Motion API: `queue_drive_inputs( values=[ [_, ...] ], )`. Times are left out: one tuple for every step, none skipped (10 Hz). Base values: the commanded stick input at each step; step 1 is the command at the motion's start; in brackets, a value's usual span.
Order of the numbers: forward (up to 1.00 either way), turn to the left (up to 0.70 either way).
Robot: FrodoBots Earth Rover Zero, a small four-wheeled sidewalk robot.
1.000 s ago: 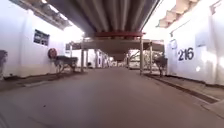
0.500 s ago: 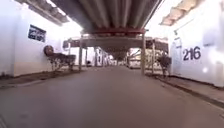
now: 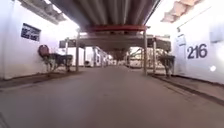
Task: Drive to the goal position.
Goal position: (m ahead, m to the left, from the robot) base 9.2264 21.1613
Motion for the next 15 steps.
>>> queue_drive_inputs(
  values=[
    [0.85,0.00],
    [0.85,0.00],
    [0.85,0.00],
    [0.85,0.00],
    [0.85,0.00],
    [0.85,0.00],
    [0.85,0.00],
    [0.85,0.00],
    [0.85,0.00],
    [0.85,0.00],
    [0.85,0.00],
    [0.85,0.00],
    [0.85,0.00],
    [0.85,0.00],
    [0.85,0.00]
  ],
)
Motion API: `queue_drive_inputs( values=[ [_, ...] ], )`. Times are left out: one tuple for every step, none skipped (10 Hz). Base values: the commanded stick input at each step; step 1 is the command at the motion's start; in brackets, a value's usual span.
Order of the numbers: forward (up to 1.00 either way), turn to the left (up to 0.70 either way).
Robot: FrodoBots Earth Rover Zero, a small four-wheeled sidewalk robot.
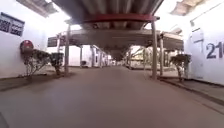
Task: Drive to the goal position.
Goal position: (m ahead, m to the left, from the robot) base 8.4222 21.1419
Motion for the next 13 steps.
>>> queue_drive_inputs(
  values=[
    [0.85,0.00],
    [0.85,0.00],
    [0.85,0.00],
    [0.85,0.00],
    [0.85,0.00],
    [0.85,0.00],
    [0.85,0.00],
    [0.85,0.00],
    [0.85,0.00],
    [0.85,0.00],
    [0.85,0.00],
    [0.85,0.00],
    [0.85,0.00]
  ],
)
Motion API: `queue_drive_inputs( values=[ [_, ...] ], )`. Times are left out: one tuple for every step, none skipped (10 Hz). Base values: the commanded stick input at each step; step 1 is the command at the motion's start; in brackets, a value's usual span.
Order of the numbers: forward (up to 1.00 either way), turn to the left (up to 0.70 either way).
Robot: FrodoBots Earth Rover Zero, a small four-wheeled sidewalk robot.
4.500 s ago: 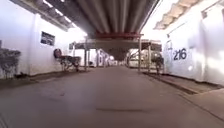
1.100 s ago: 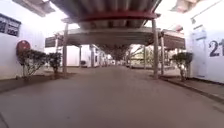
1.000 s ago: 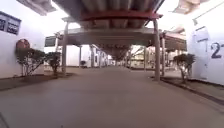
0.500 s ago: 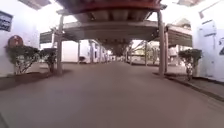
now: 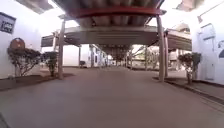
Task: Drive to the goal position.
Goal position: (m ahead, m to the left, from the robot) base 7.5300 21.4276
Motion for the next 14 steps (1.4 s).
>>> queue_drive_inputs(
  values=[
    [0.85,0.00],
    [0.85,0.00],
    [0.85,0.00],
    [0.85,0.00],
    [0.85,0.00],
    [0.85,0.00],
    [0.06,0.00],
    [-0.85,0.00],
    [-0.85,0.00],
    [0.13,0.00],
    [0.53,0.00],
    [0.85,0.00],
    [0.85,0.00],
    [0.85,0.00]
  ],
)
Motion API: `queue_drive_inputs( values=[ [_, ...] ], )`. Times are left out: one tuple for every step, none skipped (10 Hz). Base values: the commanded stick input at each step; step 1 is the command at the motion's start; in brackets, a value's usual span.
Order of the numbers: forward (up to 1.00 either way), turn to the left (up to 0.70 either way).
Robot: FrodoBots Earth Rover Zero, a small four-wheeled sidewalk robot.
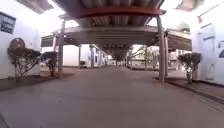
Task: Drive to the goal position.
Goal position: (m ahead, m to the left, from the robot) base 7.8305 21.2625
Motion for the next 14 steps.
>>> queue_drive_inputs(
  values=[
    [0.85,0.00],
    [0.85,0.00],
    [0.85,0.00],
    [0.85,0.00],
    [0.85,0.00],
    [0.85,0.00],
    [0.85,0.00],
    [0.85,0.00],
    [0.85,0.00],
    [0.85,0.00],
    [0.85,0.00],
    [0.85,0.00],
    [0.85,0.00],
    [0.85,0.00]
  ],
)
